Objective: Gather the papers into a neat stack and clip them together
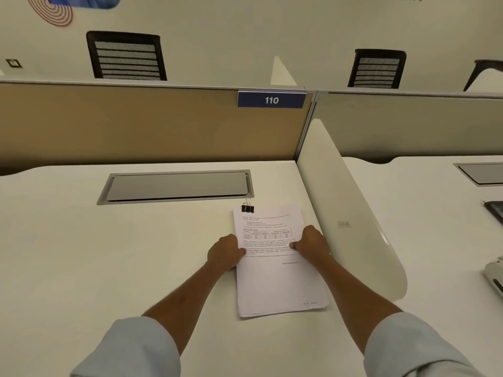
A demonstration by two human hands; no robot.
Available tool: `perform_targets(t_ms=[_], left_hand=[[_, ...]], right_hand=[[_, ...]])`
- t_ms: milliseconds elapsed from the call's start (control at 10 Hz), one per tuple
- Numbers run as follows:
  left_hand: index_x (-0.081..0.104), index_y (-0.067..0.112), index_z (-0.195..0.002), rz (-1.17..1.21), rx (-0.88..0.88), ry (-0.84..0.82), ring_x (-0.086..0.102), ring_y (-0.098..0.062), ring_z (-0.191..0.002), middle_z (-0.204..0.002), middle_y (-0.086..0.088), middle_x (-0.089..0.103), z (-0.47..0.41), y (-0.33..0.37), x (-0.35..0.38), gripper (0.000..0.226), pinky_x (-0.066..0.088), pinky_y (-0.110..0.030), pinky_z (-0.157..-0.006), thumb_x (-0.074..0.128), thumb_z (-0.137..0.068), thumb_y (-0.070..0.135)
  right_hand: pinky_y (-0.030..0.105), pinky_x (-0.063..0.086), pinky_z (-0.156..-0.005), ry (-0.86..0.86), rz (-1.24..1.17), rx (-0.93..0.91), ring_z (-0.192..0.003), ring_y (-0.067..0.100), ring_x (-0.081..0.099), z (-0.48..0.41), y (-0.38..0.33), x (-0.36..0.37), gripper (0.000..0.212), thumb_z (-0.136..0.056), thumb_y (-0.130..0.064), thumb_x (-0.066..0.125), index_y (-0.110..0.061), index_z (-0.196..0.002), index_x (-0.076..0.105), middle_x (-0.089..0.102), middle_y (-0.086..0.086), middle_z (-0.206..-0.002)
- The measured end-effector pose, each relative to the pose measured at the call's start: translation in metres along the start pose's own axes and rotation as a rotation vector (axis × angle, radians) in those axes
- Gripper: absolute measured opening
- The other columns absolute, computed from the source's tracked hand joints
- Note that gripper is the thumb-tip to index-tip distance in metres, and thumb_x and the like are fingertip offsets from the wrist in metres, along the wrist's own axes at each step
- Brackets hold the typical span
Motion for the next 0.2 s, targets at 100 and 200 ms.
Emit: perform_targets(t_ms=[100, 200], left_hand=[[0.047, 0.009, -0.096, -0.172, 0.124, 0.083, 0.065, -0.030, -0.092, -0.099, -0.008, 0.065, 0.009, -0.005, -0.009, 0.021, 0.043, -0.031, -0.069, 0.053, -0.090, 0.028], [0.047, 0.011, -0.076, -0.348, 0.254, 0.222, 0.059, -0.026, -0.046, -0.053, 0.001, 0.055, 0.023, -0.017, -0.024, 0.026, 0.024, -0.022, -0.042, 0.071, -0.068, 0.020]], right_hand=[[0.042, 0.049, -0.086, 0.040, 0.117, -0.011, -0.114, 0.035, 0.055, 0.008, -0.006, 0.001, 0.064, -0.076, -0.036, 0.075, 0.000, -0.117, 0.042, 0.055, 0.017, -0.121], [0.046, 0.046, -0.092, 0.122, 0.264, -0.056, -0.120, 0.036, 0.045, 0.020, -0.014, 0.002, 0.076, -0.077, -0.049, 0.069, 0.000, -0.124, 0.036, 0.047, 0.020, -0.128]])
Point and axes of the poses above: each hand's wrist, its own z-axis away from the middle knuckle, its own x-axis out of the palm, y = z × x, the point moved 4 cm from there along -z, towards the middle knuckle
